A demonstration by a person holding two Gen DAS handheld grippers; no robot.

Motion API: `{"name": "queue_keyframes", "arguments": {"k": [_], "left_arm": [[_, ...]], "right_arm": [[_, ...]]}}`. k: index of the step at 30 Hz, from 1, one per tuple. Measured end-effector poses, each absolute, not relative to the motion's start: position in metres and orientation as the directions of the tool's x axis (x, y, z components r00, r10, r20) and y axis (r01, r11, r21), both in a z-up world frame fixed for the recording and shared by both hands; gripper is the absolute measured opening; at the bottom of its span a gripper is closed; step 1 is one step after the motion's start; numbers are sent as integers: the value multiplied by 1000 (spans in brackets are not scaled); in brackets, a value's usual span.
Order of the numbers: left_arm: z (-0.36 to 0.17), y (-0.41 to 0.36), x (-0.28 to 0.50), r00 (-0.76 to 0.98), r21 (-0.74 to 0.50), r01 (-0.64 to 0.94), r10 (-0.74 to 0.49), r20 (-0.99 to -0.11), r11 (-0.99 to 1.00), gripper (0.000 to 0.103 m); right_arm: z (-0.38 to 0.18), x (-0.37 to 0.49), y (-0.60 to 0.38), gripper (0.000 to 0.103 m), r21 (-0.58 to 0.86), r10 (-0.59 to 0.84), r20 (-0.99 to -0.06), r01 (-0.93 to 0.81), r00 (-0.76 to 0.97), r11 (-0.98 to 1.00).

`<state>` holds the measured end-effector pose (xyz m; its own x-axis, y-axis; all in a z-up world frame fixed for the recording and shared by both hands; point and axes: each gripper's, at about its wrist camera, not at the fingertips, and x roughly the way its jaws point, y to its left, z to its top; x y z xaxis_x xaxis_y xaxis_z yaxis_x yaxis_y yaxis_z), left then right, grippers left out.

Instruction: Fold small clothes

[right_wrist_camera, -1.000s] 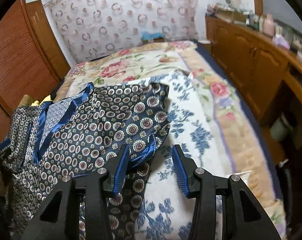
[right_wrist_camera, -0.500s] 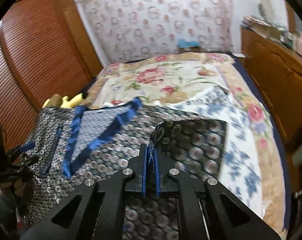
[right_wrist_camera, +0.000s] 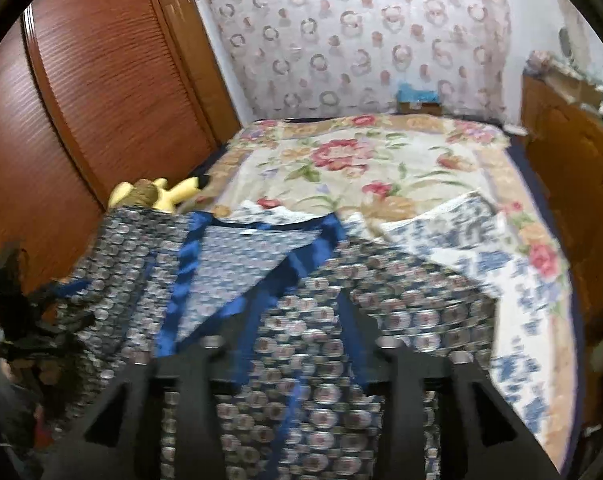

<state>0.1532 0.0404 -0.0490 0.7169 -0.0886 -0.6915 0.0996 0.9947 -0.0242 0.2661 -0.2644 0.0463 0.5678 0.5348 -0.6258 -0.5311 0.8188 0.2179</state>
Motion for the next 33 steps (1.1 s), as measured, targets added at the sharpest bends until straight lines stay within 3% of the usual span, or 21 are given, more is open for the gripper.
{"name": "queue_keyframes", "arguments": {"k": [9, 18, 26, 33], "left_arm": [[-29, 76, 160, 752, -28, 65, -67, -656, 998, 86], [-22, 124, 187, 736, 1, 12, -9, -676, 1000, 71], [-32, 162, 213, 691, -83, -21, -46, -721, 996, 58], [-40, 161, 231, 652, -116, -2, -87, -753, 993, 57]], "right_arm": [[10, 276, -317, 51, 72, 307, -722, -374, 621, 925], [-17, 288, -326, 51, 59, 255, -757, -326, 601, 944], [-29, 290, -310, 55, 11, 228, -730, -323, 645, 946], [-30, 289, -311, 57, 12, 229, -731, -324, 642, 946]]}}
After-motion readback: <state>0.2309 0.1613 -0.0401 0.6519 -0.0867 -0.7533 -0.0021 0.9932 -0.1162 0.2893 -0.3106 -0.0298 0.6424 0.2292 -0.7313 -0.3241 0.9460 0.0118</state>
